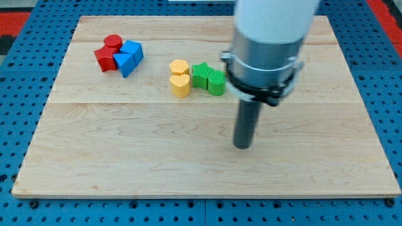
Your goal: Move the blue blocks below the red blocks
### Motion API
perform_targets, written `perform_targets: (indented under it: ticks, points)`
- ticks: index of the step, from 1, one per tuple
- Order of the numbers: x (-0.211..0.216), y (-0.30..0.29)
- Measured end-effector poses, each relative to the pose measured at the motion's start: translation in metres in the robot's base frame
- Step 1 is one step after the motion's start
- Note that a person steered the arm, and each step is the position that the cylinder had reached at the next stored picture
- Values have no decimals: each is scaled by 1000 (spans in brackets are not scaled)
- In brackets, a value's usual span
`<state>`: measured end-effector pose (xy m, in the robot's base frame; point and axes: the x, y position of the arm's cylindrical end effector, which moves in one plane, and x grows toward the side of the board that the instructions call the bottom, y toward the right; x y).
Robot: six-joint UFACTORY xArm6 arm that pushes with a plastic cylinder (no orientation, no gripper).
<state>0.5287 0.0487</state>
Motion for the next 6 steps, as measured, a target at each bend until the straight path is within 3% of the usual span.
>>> perform_targets:
  ticks: [1,3,5,6]
  points:
    - [-47,-55]
    - [-72,-158]
    - [-159,-174]
    - [-204,-136]
